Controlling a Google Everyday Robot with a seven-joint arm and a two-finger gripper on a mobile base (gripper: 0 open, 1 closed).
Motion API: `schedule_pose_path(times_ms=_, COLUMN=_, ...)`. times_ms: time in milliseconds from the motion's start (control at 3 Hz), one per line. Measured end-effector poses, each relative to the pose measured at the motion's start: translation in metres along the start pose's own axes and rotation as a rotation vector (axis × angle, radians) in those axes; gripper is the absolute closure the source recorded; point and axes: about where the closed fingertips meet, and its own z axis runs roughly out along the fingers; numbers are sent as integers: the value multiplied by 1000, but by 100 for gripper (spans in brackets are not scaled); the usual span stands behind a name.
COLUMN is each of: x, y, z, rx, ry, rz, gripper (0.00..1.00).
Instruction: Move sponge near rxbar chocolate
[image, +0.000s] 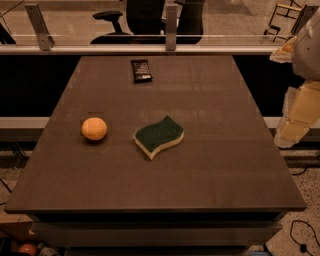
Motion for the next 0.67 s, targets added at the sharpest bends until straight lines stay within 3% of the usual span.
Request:
schedule_pose_path(times_ms=333, x=-6, y=-3, z=3, rx=9, ry=-29, rz=-86, gripper=0)
schedule_pose_path(times_ms=667, x=-21, y=-7, z=13, rx=16, ry=-90, rz=-240, gripper=0)
